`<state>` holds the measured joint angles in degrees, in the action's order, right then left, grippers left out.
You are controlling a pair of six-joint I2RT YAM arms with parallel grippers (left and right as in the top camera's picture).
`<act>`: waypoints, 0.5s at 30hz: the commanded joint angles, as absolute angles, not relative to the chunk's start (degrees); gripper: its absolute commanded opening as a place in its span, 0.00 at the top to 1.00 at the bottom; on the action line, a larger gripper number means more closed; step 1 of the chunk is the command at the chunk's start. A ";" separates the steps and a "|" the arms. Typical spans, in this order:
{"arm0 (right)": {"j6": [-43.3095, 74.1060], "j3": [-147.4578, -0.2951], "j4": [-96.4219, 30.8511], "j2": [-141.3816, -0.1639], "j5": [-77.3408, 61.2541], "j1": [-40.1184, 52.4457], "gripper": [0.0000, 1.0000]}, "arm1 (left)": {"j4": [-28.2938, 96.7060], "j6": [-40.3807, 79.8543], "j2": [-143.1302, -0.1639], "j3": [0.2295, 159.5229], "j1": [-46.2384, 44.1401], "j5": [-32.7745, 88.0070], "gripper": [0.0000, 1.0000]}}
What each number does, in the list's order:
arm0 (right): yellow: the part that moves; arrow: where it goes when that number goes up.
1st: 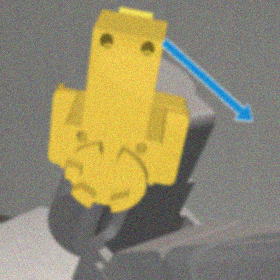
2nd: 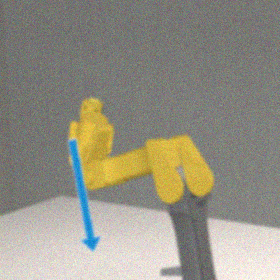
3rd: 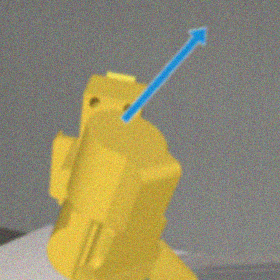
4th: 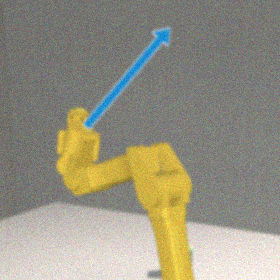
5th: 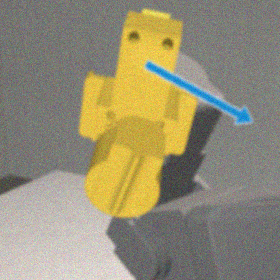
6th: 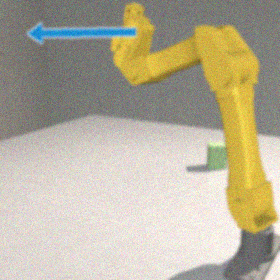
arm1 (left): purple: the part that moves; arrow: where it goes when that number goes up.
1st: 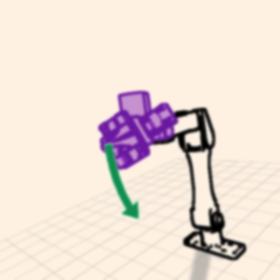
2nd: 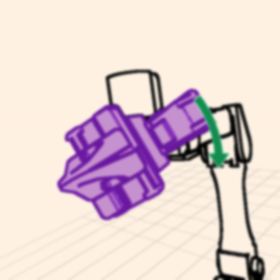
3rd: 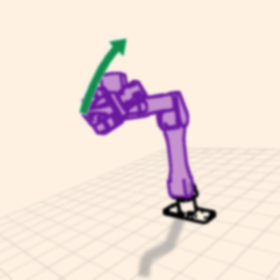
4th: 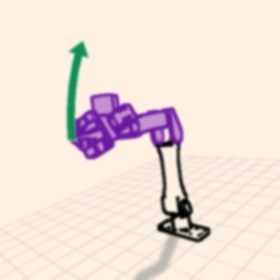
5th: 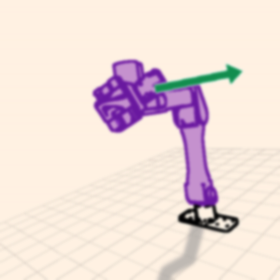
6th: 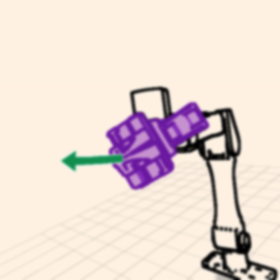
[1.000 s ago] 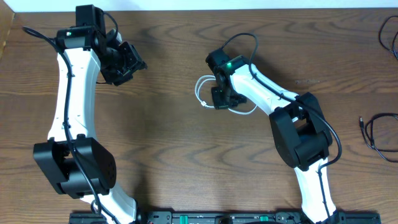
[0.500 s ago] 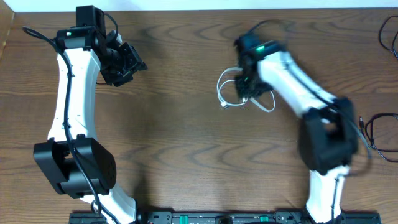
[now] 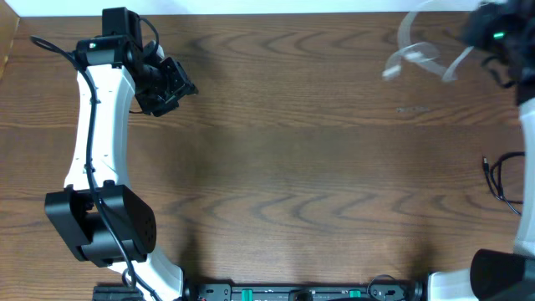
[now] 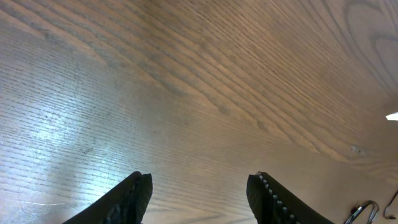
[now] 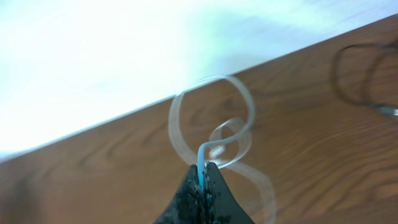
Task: Untangle cables
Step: 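Carry the white cable to the back right corner with the right gripper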
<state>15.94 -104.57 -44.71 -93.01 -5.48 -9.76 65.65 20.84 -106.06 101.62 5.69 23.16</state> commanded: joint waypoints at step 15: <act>15.20 -104.29 -44.03 -105.89 -0.32 -19.51 0.99 | 65.73 20.86 -104.81 101.80 5.67 22.39 0.36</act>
<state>15.88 -104.47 -43.29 -103.39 -4.34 -19.53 65.60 20.99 -106.06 101.62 5.69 23.16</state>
